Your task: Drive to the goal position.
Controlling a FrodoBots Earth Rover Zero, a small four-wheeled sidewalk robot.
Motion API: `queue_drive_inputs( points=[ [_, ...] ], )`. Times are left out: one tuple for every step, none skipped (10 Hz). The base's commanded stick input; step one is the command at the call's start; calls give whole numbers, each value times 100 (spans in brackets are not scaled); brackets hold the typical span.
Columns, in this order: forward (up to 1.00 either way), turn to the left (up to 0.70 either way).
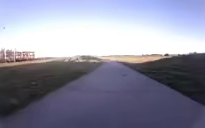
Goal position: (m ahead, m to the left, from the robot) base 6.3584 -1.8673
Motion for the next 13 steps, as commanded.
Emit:
queue_drive_inputs(
  points=[
    [70, 0],
    [70, 0],
    [70, 0],
    [70, 0],
    [70, 0],
    [70, 0],
    [70, 0],
    [70, 0],
    [70, 0],
    [70, 0],
    [70, 0],
    [70, 0],
    [70, 0]
  ],
)
